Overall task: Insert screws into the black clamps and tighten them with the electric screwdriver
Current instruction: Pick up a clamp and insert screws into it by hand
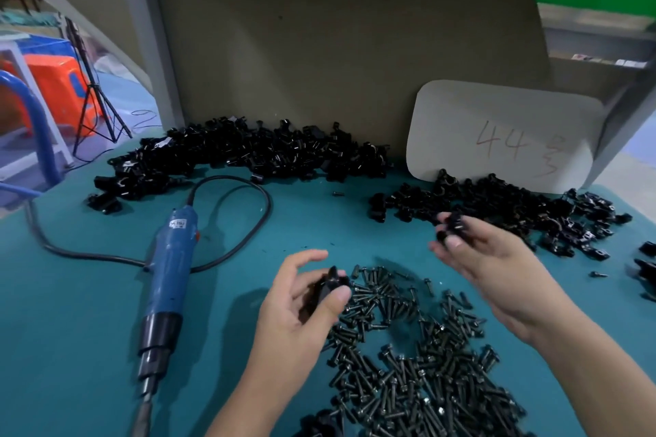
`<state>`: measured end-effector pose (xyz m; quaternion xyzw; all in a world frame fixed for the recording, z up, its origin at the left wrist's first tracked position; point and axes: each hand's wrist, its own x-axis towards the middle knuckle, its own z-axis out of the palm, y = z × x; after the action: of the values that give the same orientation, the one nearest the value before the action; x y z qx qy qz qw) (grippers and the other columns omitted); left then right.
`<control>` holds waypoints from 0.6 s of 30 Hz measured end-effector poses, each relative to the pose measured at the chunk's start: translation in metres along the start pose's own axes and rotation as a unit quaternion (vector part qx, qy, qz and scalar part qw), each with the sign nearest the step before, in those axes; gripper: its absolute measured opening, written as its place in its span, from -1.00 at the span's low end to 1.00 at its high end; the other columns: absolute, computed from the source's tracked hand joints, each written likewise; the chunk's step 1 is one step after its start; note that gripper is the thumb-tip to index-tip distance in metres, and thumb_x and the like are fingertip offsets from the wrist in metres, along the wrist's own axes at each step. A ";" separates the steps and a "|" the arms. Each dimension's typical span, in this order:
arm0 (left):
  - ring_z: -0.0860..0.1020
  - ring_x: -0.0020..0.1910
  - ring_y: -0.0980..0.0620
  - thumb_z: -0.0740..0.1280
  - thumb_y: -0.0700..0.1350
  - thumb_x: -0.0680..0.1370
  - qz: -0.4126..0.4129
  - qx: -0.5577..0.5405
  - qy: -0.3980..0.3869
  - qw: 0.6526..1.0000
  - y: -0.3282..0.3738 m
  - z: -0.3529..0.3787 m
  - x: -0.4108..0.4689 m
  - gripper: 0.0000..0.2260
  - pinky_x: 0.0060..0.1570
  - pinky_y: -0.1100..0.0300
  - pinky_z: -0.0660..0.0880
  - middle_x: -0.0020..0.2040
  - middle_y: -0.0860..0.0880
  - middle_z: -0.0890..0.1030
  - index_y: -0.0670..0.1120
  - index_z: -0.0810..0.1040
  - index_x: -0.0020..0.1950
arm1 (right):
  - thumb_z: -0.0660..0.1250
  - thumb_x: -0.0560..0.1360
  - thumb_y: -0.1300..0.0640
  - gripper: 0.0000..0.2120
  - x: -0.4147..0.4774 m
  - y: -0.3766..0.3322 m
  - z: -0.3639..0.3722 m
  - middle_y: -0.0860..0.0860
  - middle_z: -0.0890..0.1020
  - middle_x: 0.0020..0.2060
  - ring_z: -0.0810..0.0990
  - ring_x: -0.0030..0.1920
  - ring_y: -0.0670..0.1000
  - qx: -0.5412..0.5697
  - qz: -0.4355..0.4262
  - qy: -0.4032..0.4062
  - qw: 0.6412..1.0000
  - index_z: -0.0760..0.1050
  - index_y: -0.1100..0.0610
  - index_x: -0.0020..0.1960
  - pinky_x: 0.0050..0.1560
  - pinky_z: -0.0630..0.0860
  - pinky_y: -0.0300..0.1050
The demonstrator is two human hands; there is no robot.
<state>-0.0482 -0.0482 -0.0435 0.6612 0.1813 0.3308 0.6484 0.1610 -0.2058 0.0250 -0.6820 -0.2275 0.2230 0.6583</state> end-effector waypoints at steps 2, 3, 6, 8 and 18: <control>0.67 0.19 0.06 0.51 0.18 0.43 0.017 -0.009 -0.004 1.000 0.003 0.001 -0.001 -0.71 0.20 0.04 0.58 0.16 0.10 0.72 0.28 0.61 0.13 | 0.39 0.53 0.17 -0.69 -0.031 -0.006 0.022 -0.01 0.72 0.14 0.71 0.14 0.02 0.021 -0.004 -0.093 0.995 0.61 0.00 0.26 0.13 0.61 -0.22; 0.65 0.22 0.07 0.53 0.15 0.42 0.028 -0.015 -0.004 0.999 0.004 0.001 -0.001 -0.72 0.27 0.03 0.53 0.17 0.09 0.72 0.25 0.64 0.12 | 0.42 0.49 0.12 -0.67 -0.044 -0.007 0.032 -0.01 0.73 0.13 0.72 0.13 0.03 0.012 -0.015 -0.119 0.993 0.62 -0.03 0.25 0.12 0.61 -0.22; 0.63 0.27 0.07 0.55 0.07 0.42 0.040 -0.046 -0.008 0.998 0.004 0.002 -0.001 -0.72 0.34 0.10 0.51 0.18 0.04 0.72 0.18 0.68 0.12 | 0.49 0.40 0.00 -0.68 -0.065 -0.007 0.059 -0.07 0.76 -0.01 0.75 0.01 -0.04 -0.071 -0.053 -0.131 0.987 0.65 -0.32 0.11 0.05 0.63 -0.23; 0.64 0.25 0.04 0.55 0.03 0.42 0.038 -0.074 -0.018 0.996 0.004 0.003 -0.001 -0.71 0.30 0.16 0.54 0.18 -0.01 0.72 0.12 0.68 0.13 | 0.52 0.40 0.05 -0.65 -0.067 0.001 0.069 -0.15 0.75 -0.01 0.74 0.01 -0.09 -0.090 -0.063 -0.129 0.986 0.66 -0.34 0.08 0.03 0.61 -0.29; 0.63 0.26 0.12 0.51 -0.15 0.51 0.032 -0.095 -0.036 0.994 0.004 0.001 0.000 -0.71 0.20 0.36 0.51 0.20 0.05 0.71 0.06 0.68 0.21 | 0.58 0.33 0.08 -0.63 -0.053 0.025 0.081 -0.03 0.74 0.09 0.71 0.12 -0.01 0.010 -0.067 -0.128 0.989 0.71 -0.11 0.13 0.10 0.59 -0.27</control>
<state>-0.0483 -0.0489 -0.0396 0.6136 0.1036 0.3431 0.7036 0.0697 -0.1739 -0.0027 -0.6246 -0.3527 0.2663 0.6439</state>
